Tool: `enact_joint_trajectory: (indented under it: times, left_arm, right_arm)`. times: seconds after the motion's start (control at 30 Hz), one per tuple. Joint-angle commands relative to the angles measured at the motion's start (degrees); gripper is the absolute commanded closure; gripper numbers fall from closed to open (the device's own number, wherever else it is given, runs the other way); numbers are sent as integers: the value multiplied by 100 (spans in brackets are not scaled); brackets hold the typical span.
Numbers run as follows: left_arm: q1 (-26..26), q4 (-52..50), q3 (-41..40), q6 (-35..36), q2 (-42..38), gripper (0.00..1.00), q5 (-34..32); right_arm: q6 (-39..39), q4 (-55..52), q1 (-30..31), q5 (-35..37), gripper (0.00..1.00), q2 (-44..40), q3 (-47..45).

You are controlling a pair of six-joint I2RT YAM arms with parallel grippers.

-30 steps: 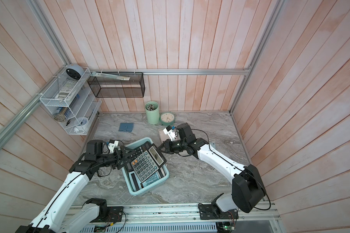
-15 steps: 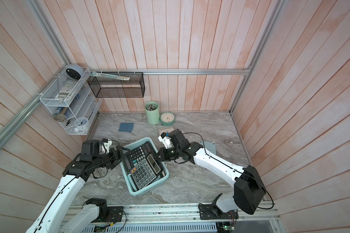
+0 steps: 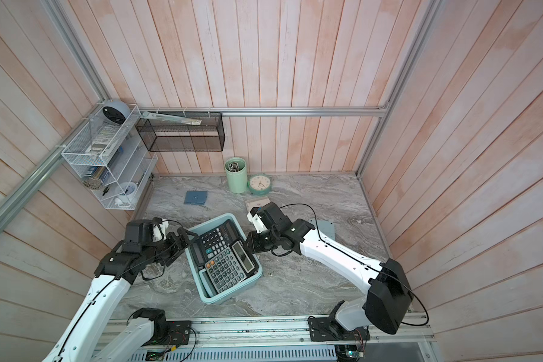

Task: Put the calculator in the storage box
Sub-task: Place the calculator in the storage box.

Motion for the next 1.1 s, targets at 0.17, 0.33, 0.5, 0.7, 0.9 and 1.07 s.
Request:
enact_joint_trajectory:
  times: [0.17, 0.33, 0.5, 0.7, 0.9, 1.07]
  left_arm:
    - [27, -20, -215, -6, -31, 7, 59]
    - [27, 200, -368, -97, 31, 7, 319]
    - [10, 616, -541, -293, 193, 7, 642]
    - [9, 841, -528, -280, 393, 7, 672]
    - [18, 883, -371, -100, 794, 7, 574]
    - [12, 1076, -325, -159, 1004, 7, 614]
  right_arm:
    - [-288, -391, -370, 203, 61, -98, 276]
    - [-323, -107, -575, -23, 60, 139, 280]
    - [-336, 313, -589, -330, 59, 488, 260]
    - [-215, 808, -401, -703, 58, 748, 47]
    - [-136, 1129, 203, -1064, 57, 646, -141]
    - [110, 1324, 258, -730, 57, 156, -621]
